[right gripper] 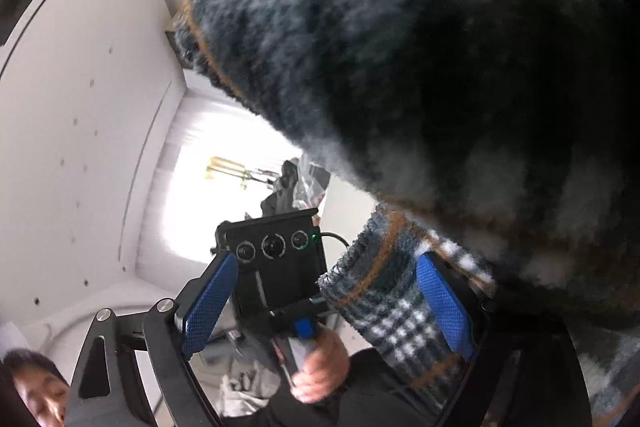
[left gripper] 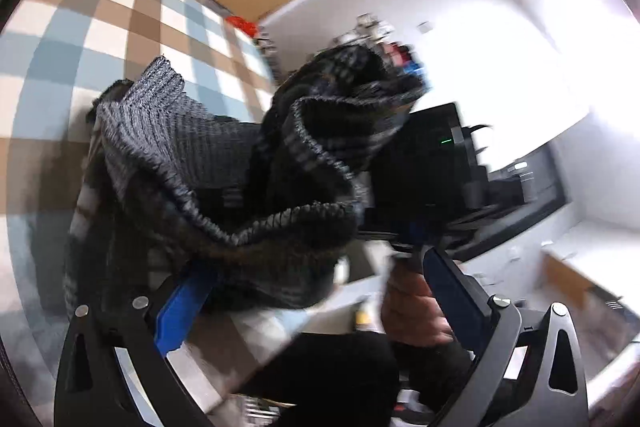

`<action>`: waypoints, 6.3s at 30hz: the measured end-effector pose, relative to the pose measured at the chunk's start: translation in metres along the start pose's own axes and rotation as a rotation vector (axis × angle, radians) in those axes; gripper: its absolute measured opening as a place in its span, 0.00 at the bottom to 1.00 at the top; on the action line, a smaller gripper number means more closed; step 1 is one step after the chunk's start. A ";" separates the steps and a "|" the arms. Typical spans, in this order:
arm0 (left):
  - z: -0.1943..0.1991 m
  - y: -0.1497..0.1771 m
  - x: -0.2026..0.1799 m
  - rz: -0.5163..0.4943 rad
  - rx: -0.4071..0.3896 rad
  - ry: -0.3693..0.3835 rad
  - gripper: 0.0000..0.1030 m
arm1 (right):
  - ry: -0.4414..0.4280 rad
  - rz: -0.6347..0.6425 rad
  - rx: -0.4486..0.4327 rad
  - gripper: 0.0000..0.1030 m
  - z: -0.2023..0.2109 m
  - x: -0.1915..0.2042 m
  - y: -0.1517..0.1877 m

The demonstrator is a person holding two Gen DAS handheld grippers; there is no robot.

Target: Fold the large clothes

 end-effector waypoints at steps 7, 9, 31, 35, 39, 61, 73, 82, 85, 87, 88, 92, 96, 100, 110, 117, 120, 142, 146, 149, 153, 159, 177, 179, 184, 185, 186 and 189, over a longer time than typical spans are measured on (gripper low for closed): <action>-0.029 0.010 -0.001 -0.054 -0.018 -0.169 0.97 | -0.049 -0.050 -0.010 0.90 -0.005 -0.013 0.007; -0.030 0.010 0.002 -0.061 -0.038 -0.189 0.97 | -0.062 -0.048 -0.018 0.90 -0.004 -0.014 0.007; -0.036 0.018 0.035 -0.015 -0.106 -0.328 0.35 | 0.682 0.642 -0.351 1.00 0.038 0.067 0.028; -0.040 0.019 0.029 -0.018 -0.145 -0.261 0.35 | 0.930 0.742 -0.213 0.95 -0.012 0.055 0.009; -0.031 0.026 0.028 -0.032 -0.141 -0.278 0.35 | 0.918 0.709 -0.070 0.74 -0.048 0.033 -0.008; -0.016 0.015 0.054 0.101 -0.061 -0.182 0.42 | 1.038 0.698 0.372 0.44 -0.156 -0.009 -0.052; 0.037 0.014 0.002 -0.094 -0.104 -0.346 0.75 | 0.966 0.594 0.299 0.45 -0.126 -0.008 -0.059; -0.028 -0.023 -0.007 -0.403 0.086 -0.365 0.78 | 0.891 0.489 0.255 0.45 -0.110 -0.008 -0.065; -0.048 -0.023 0.029 -0.267 0.208 -0.364 0.64 | 0.878 0.485 0.243 0.45 -0.105 -0.006 -0.065; -0.045 -0.023 0.046 -0.196 0.246 -0.371 0.24 | 0.869 0.486 0.236 0.45 -0.102 -0.006 -0.064; -0.042 -0.022 0.049 -0.188 0.245 -0.356 0.22 | 0.865 0.485 0.231 0.45 -0.100 -0.005 -0.064; -0.022 -0.017 0.047 -0.161 0.193 -0.296 0.05 | 0.859 0.485 0.209 0.44 -0.098 -0.003 -0.064; 0.009 -0.002 0.030 -0.235 0.111 -0.281 0.05 | 0.873 0.495 0.201 0.43 -0.100 0.000 -0.062; 0.020 0.020 0.038 -0.246 0.097 -0.342 0.05 | 0.907 0.517 0.232 0.43 -0.112 -0.001 -0.059; 0.026 0.031 0.063 -0.170 0.045 -0.357 0.09 | 1.100 0.570 0.311 0.54 -0.151 -0.018 -0.053; 0.027 0.040 0.062 -0.168 0.048 -0.365 0.09 | 0.873 0.614 0.119 0.71 -0.073 0.059 -0.025; 0.031 0.043 0.063 -0.142 0.050 -0.353 0.09 | 0.759 0.640 0.062 0.87 -0.028 0.083 0.017; 0.025 -0.048 -0.054 -0.390 -0.053 -0.401 0.67 | 0.654 0.720 0.059 0.91 -0.038 0.014 0.111; -0.063 -0.063 -0.036 -0.353 0.165 -0.401 0.68 | 0.626 0.689 0.034 0.90 -0.030 0.014 0.111; -0.110 -0.063 -0.015 -0.409 0.251 -0.529 0.68 | 0.611 0.682 0.018 0.89 -0.021 0.013 0.112; -0.130 -0.067 0.019 -0.353 0.256 -0.551 0.71 | 0.580 0.648 -0.005 0.89 -0.011 0.013 0.106; -0.116 -0.068 0.048 -0.271 0.200 -0.480 0.81 | 0.393 0.451 -0.037 0.82 0.019 0.012 0.091; -0.053 0.002 0.009 -0.403 0.314 -0.570 0.80 | 0.286 0.217 -0.056 0.75 0.034 -0.023 0.067; -0.058 0.012 0.029 -0.425 0.333 -0.670 0.80 | 0.274 0.196 -0.065 0.73 0.037 -0.026 0.066; -0.057 0.016 0.070 -0.269 0.253 -0.612 0.83 | 0.278 0.168 -0.076 0.58 0.042 -0.036 0.063; -0.058 0.017 0.072 -0.271 0.242 -0.617 0.83 | 0.278 0.158 -0.079 0.52 0.041 -0.037 0.064; -0.061 0.020 0.073 -0.293 0.239 -0.629 0.85 | 0.288 0.143 -0.081 0.47 0.041 -0.041 0.063; -0.069 0.023 0.078 -0.297 0.224 -0.663 0.91 | 0.341 0.120 -0.084 0.14 0.041 -0.050 0.064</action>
Point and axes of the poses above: each gripper's, at about its wrist camera, not at the fingertips, and z roughly against the way its jaws point, x to its left, y to its underside, the point moved 1 cm from there along -z, roughly the way its jaws point, and after that the axes turned 10 degrees about -x, right-handed, at the moved point
